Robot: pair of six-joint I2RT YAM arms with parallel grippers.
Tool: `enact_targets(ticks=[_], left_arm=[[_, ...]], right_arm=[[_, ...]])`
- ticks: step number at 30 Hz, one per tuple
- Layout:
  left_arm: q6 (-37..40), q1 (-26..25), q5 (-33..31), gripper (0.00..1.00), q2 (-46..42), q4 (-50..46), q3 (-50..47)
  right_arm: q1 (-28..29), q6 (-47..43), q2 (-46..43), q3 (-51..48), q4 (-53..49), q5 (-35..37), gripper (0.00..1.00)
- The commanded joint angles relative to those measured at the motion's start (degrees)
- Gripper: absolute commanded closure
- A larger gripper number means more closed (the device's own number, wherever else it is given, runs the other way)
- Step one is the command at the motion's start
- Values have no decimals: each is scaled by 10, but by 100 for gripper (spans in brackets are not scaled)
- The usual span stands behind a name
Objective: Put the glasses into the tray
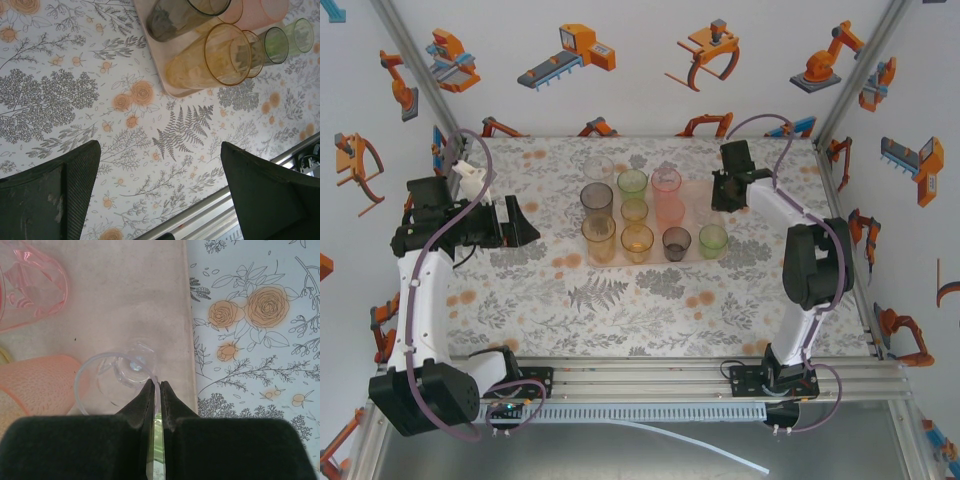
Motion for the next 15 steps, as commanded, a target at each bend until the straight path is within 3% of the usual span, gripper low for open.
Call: enact_targets(ticks=[1, 15], left_arm=[[-2, -1, 16, 3, -14, 6, -6], [-2, -2, 15, 3, -16, 6, -8]], right_arm=[[3, -1, 12, 24, -9, 9, 89], [3, -4, 20, 26, -10, 21, 87]])
